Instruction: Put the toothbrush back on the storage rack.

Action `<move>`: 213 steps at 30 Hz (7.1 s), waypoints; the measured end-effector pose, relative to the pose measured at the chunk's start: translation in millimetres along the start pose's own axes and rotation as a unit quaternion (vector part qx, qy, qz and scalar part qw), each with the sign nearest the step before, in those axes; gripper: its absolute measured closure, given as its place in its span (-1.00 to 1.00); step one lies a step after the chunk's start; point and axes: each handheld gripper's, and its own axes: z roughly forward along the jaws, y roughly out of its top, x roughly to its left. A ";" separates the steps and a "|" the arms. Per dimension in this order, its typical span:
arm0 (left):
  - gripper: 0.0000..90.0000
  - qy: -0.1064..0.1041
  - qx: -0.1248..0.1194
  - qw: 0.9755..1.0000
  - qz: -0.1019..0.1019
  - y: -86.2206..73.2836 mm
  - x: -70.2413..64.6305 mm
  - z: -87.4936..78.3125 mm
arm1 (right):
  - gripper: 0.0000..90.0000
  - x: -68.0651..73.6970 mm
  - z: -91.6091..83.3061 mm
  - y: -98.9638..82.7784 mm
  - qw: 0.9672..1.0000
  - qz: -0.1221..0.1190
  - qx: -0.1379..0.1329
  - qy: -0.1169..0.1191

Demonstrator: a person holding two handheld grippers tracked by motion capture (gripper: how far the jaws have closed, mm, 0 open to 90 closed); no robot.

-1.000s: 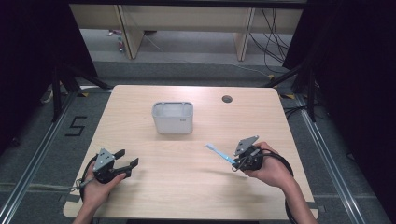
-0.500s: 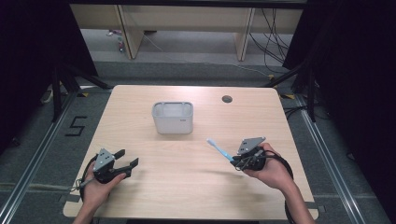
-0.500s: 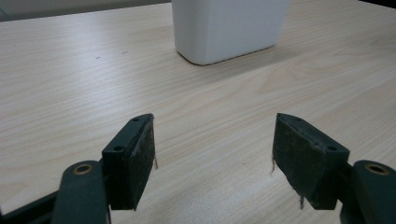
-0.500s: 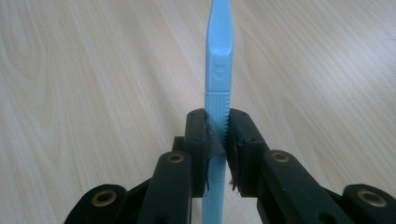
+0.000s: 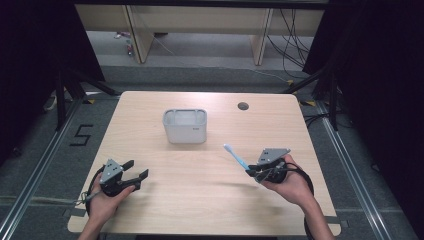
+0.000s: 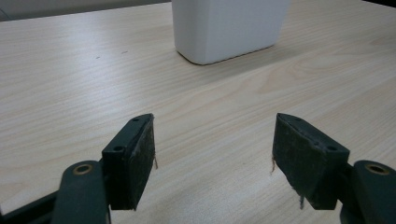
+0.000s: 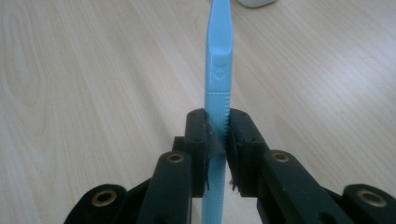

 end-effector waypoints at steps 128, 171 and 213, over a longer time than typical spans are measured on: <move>-0.35 -0.003 -0.008 1.000 -0.012 -0.6 0.7 -0.2 | 0.76 15.4 30.9 17.3 0.961 0.100 -0.257 0.008; -0.37 -0.051 -0.045 0.998 -0.007 14.0 -19.0 -0.7 | 0.76 32.9 44.9 34.5 0.956 0.090 -0.278 0.017; 0.39 -0.223 -0.080 0.971 0.005 133.6 -135.5 76.2 | 0.76 48.8 56.7 45.0 0.956 0.084 -0.282 0.015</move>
